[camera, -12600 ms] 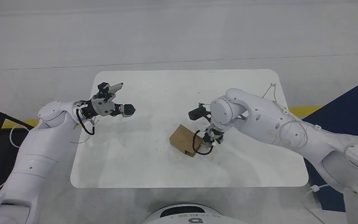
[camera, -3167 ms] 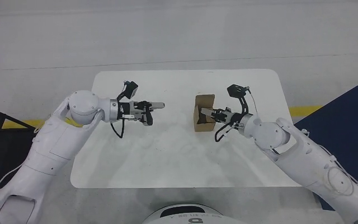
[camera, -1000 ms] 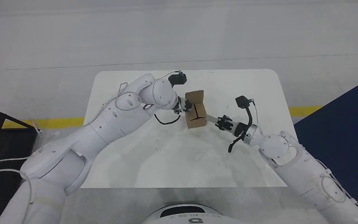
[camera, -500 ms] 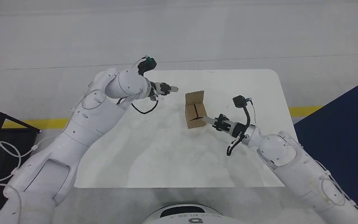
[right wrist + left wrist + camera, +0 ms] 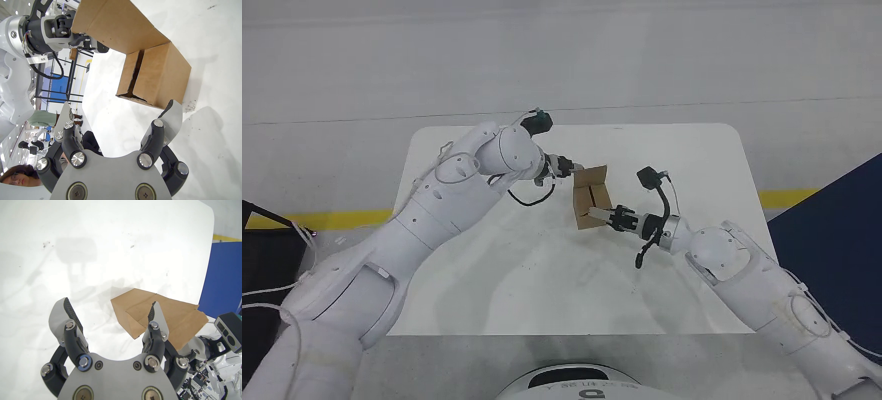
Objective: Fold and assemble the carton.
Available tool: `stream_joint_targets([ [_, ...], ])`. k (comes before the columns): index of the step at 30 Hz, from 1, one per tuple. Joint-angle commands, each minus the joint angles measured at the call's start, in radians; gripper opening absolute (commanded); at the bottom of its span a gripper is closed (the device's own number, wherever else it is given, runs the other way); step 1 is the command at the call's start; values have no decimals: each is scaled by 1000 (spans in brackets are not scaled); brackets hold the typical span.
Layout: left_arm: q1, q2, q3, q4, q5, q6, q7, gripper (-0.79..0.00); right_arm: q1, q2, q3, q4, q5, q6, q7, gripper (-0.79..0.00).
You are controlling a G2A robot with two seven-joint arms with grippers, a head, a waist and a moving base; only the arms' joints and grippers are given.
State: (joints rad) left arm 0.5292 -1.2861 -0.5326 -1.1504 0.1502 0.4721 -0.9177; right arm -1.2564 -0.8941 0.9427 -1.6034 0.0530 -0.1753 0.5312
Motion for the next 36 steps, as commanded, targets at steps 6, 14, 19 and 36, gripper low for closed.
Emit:
stream_joint_targets([
  [6, -18, -27, 40, 42, 24, -91, -63, 0, 14, -14, -9, 28, 5, -14, 13, -18],
  [14, -13, -41, 70, 52, 85, -144, -106, 0, -1, -18, 11, 28, -4, -44, 23, -18],
  [19, -7, -50, 76, 58, 110, -147, -114, 0, -53, -5, 79, 17, -2, -59, -2, -28],
  [36, 18, -66, 59, 60, 174, -157, -115, 0, -103, 12, 131, -97, -216, 161, 112, -197],
])
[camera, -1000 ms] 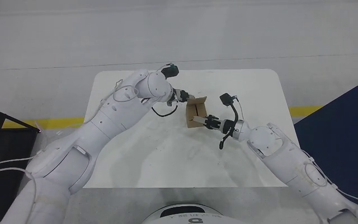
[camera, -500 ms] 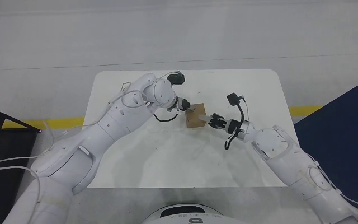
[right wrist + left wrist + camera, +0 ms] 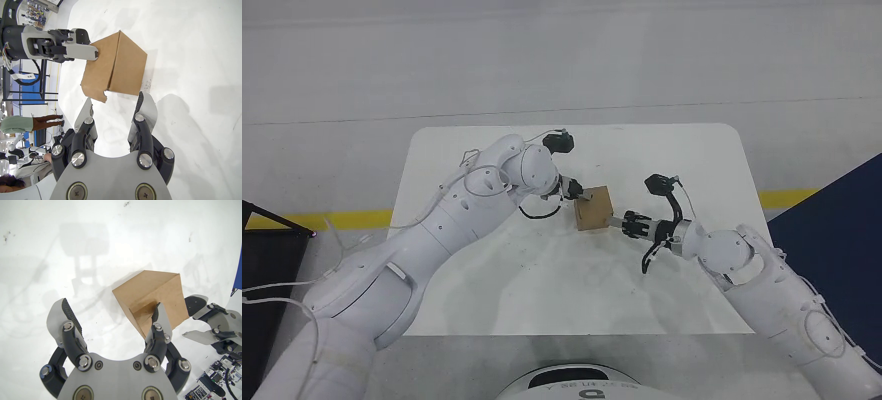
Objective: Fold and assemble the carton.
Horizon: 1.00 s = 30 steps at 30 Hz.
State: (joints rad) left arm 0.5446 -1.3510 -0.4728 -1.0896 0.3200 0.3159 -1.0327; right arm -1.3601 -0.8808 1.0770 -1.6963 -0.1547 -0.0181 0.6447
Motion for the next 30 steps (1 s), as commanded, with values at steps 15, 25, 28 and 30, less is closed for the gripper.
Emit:
stream_joint_targets([
  [15, 25, -5, -31, -9, 43, -5, -25, 0, 63, -32, -86, 0, -121, 148, 24, -382],
  [25, 42, -9, -45, -21, 65, -10, -39, 0, 77, -48, -107, 2, -143, 179, 14, -400],
  [28, 45, -11, -50, -21, 68, -15, -42, 0, 73, -50, -103, 0, -147, 175, 13, -394],
  [30, 47, -12, -56, -21, 67, -19, -42, 0, 65, -49, -94, -5, -144, 156, 17, -413],
])
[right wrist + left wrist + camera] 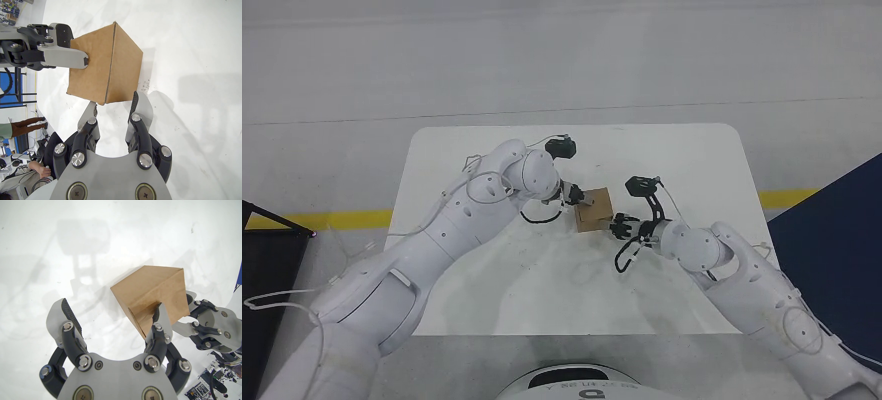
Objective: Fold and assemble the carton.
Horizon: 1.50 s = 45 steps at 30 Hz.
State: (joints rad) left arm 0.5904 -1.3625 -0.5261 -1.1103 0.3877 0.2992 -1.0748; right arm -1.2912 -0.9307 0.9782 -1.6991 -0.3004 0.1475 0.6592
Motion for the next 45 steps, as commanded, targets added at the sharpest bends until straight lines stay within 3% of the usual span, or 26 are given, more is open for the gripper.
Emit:
stream_joint_targets([
  [1, 1, -1, -6, -1, -1, -5, 0, 0, -9, 2, 12, -6, 0, -16, 3, -422],
  [4, 4, -1, -22, -8, -15, -18, -2, 0, -31, 7, 36, -27, -1, -33, 5, -413],
  [7, 3, 4, -53, -14, -33, -30, 2, 0, -63, 15, 72, -66, -11, -35, 2, -237],
  [14, 18, 34, -178, -35, -111, -65, -8, 0, -155, 46, 178, -241, -140, 55, 99, 0],
  [19, 69, 82, -318, -100, -150, -75, -43, 0, -190, 66, 262, -366, -182, 81, 228, -3],
  [21, 106, 105, -380, -145, -153, -71, -61, 0, -179, 67, 280, -356, -166, 70, 252, -52],
  [24, 183, 139, -482, -234, -168, -60, -86, 0, -131, 57, 269, -273, -102, 58, 231, -135],
  [27, 270, 170, -584, -331, -178, -46, -110, 0, -66, 38, 216, -179, -53, 67, 185, -71],
  [32, 403, 209, -720, -464, -183, -18, -148, 0, 15, 9, 126, -83, -1, 21, 131, -102],
  [34, 445, 220, -761, -498, -189, -10, -155, 0, 27, -1, 104, -64, 28, -12, 96, -111],
  [38, 503, 236, -818, -539, -189, -3, -160, 0, 58, -19, 40, -31, 16, -11, 78, -58],
  [45, 559, 252, -859, -571, -188, -1, -162, 0, 100, -50, -68, -39, 17, -70, 93, -46],
])
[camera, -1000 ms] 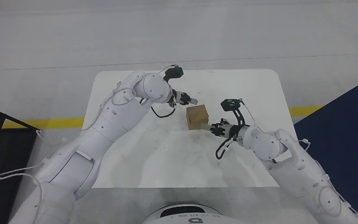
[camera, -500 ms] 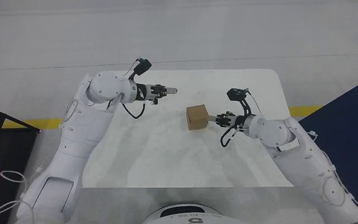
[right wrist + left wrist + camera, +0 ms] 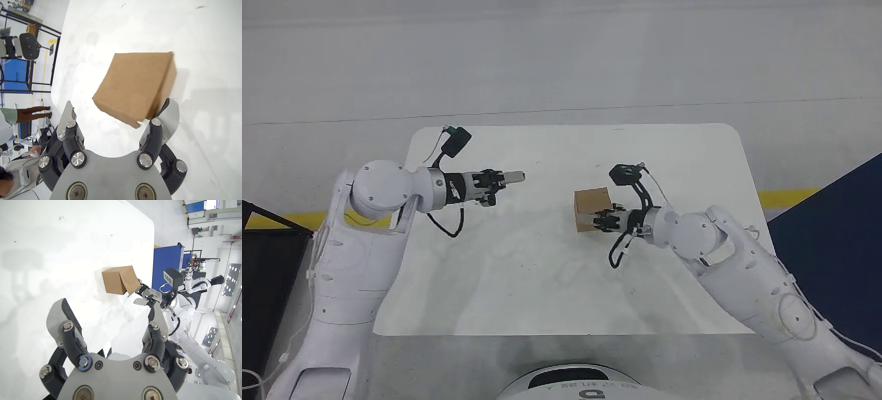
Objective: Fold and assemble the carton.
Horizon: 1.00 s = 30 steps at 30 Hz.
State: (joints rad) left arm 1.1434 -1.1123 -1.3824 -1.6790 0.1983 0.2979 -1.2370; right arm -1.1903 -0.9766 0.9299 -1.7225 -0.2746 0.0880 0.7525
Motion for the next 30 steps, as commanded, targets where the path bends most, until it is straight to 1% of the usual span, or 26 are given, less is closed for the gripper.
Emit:
stream_joint_targets([
  [1, 11, 3, -3, -4, -1, 1, 0, 0, -1, -8, -39, -29, -14, -23, 2, -34],
  [6, 25, 9, 9, -8, 0, 1, 1, 0, 28, -33, -139, -62, -46, -52, 48, 0],
  [9, 26, 12, 10, -8, -2, 4, 5, 0, 46, -42, -160, -70, -52, -55, 55, 0],
  [11, 28, 15, 7, -8, -3, 5, 4, 0, 38, -38, -123, -72, -29, -72, 29, 0],
  [14, 34, 19, 5, -10, -2, 5, -1, 0, -11, -16, -11, -66, -16, -59, -32, 0],
  [18, 41, 24, 15, -8, -6, 6, -11, 0, -122, 19, 163, -95, 40, -133, -79, -6],
  [21, 43, 26, 21, -10, -8, 8, -10, 0, -198, 38, 264, -123, 70, -193, -79, -3],
  [23, 43, 28, 23, -13, -9, 13, -11, 0, -227, 45, 311, -120, 77, -190, -79, 0],
  [24, 43, 30, 23, -16, -10, 15, -11, 0, -228, 46, 323, -108, 87, -168, -71, -6],
  [26, 46, 32, 23, -20, -10, 17, -12, 0, -199, 43, 322, -70, 88, -100, -58, -31],
  [28, 49, 35, 24, -27, -4, 20, -13, 0, -141, 35, 283, -26, 80, -61, -21, -55],
  [30, 52, 38, 23, -32, -5, 25, -12, 0, -75, 24, 229, 25, 60, -45, 9, -86],
])
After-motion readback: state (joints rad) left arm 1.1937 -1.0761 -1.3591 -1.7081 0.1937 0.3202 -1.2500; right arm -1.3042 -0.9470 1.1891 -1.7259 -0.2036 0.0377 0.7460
